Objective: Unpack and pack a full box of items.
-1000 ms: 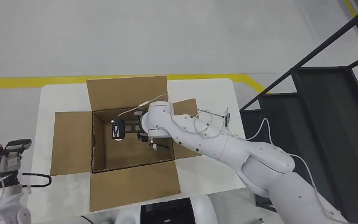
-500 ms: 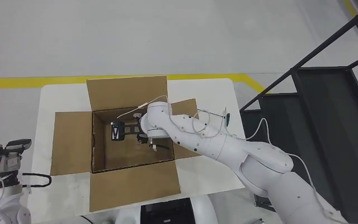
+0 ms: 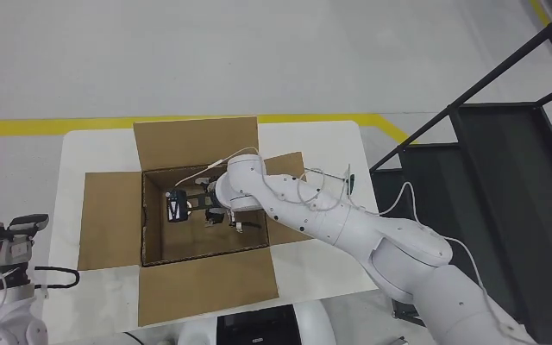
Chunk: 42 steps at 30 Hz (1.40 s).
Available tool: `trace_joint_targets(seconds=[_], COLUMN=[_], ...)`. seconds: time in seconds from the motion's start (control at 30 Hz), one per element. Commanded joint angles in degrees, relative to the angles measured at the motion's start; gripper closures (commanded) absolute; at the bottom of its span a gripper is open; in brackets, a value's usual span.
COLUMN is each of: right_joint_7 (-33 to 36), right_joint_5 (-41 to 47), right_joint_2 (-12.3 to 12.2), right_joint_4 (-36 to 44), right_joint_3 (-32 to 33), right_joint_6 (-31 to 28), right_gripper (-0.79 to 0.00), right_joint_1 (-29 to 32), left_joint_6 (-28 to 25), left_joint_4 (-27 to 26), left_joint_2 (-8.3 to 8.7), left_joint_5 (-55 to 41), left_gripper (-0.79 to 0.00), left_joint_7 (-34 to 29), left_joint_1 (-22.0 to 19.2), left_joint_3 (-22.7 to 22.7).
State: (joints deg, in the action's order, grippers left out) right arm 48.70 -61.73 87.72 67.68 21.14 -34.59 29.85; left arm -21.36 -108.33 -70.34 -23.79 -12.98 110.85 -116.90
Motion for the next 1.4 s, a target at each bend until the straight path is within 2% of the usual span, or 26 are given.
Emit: trace_joint_targets(seconds=[0.0, 0.17, 0.4, 0.6, 0.73, 0.8, 0.93, 1.0, 1.07, 1.13, 1.23, 1.37], right_joint_7=[-1.18, -5.47, -10.99, -13.70, -17.17, -18.10, -19.15, -19.50, -20.20, -20.38, -20.40, -18.62], right_joint_5=[-0.69, -0.11, 0.30, 0.18, -0.30, -0.51, -0.34, -0.26, -0.33, -0.45, -0.65, -1.40], right_joint_2=[0.85, 3.87, 9.86, 15.26, 18.17, 19.42, 21.60, 22.56, 23.42, 24.24, 25.40, 26.84], right_joint_4=[-1.52, -7.64, -16.64, -25.08, -29.81, -31.96, -36.23, -38.22, -40.00, -41.62, -43.83, -46.59], right_joint_3=[-0.72, -2.23, -5.48, -7.76, -8.16, -8.26, -8.11, -7.98, -7.85, -7.80, -7.77, -7.91], right_joint_6=[-0.91, -2.01, -3.67, -3.12, -1.89, -1.59, -0.85, -0.14, 0.54, 0.97, 1.46, 3.44], right_gripper=[-0.785, -0.785, -0.773, -0.625, -0.591, -0.600, -0.582, -0.508, -0.397, -0.354, -0.320, -0.320], right_joint_1=[-0.73, -2.58, -5.20, -5.98, -6.45, -6.72, -7.08, -7.17, -7.27, -7.29, -7.23, -7.24], left_joint_6=[0.00, 0.00, 0.00, 0.00, 0.00, 0.00, 0.00, 0.00, 0.00, 0.00, 0.00, 0.00], left_joint_4=[0.00, 0.00, 0.00, 0.00, 0.00, 0.00, 0.00, 0.00, 0.00, 0.00, 0.00, 0.00], left_joint_2=[0.00, 0.00, 0.00, 0.00, 0.00, 0.00, 0.00, 0.00, 0.00, 0.00, 0.00, 0.00], left_joint_5=[0.00, 0.00, 0.00, 0.00, 0.00, 0.00, 0.00, 0.00, 0.00, 0.00, 0.00, 0.00], left_gripper=[-0.785, -0.785, -0.785, -0.785, -0.785, -0.785, -0.785, -0.785, -0.785, -0.785, -0.785, -0.785], left_joint_7=[0.00, 0.00, 0.00, 0.00, 0.00, 0.00, 0.00, 0.00, 0.00, 0.00, 0.00, 0.00], left_joint_1=[0.00, 0.00, 0.00, 0.00, 0.00, 0.00, 0.00, 0.00, 0.00, 0.00, 0.00, 0.00], left_joint_3=[0.00, 0.00, 0.00, 0.00, 0.00, 0.00, 0.00, 0.00, 0.00, 0.00, 0.00, 0.00])
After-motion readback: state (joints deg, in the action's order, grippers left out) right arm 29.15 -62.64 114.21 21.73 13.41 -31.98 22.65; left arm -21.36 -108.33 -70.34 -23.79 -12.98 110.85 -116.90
